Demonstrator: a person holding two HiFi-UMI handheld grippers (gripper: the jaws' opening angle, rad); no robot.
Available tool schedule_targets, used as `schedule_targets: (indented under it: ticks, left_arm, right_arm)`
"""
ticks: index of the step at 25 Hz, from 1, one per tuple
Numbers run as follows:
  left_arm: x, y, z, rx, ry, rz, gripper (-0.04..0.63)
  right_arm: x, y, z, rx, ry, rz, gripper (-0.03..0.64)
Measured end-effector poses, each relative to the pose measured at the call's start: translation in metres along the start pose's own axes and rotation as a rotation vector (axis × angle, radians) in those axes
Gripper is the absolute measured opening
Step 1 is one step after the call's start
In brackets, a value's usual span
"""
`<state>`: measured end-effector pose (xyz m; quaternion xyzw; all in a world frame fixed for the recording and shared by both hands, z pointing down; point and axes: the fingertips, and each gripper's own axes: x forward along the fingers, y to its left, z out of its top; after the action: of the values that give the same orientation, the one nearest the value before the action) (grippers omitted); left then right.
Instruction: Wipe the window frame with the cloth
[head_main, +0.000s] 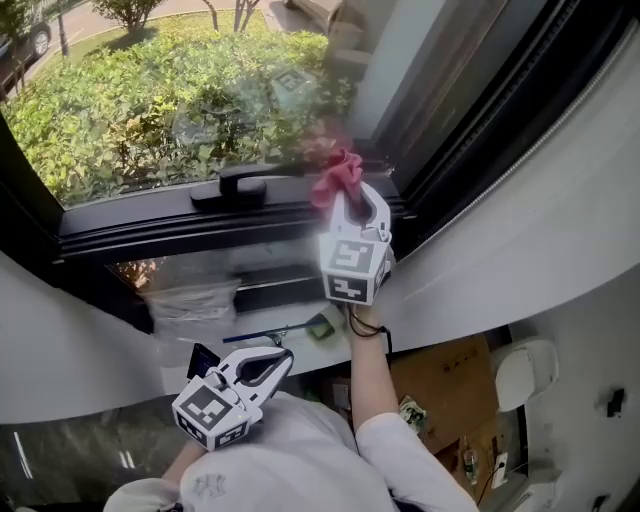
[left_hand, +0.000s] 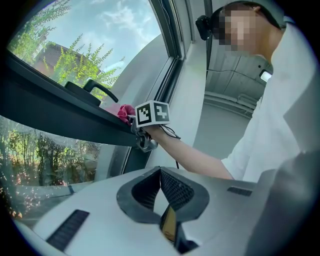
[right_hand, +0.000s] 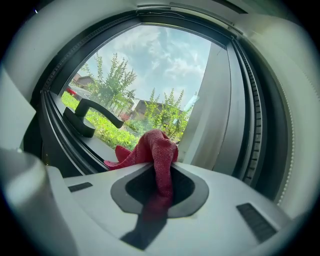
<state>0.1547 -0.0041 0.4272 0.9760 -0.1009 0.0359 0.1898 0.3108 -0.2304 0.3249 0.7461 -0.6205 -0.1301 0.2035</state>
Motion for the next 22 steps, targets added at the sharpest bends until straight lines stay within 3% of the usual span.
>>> schedule_targets:
  ticks: [22]
  left_arm:
    - [-0.006, -0.007, 0.003, 0.004, -0.015, -0.003, 0.01]
  right_arm:
    - [0.001, 0.041, 0.018, -0.044, 0.033, 0.094, 0.052]
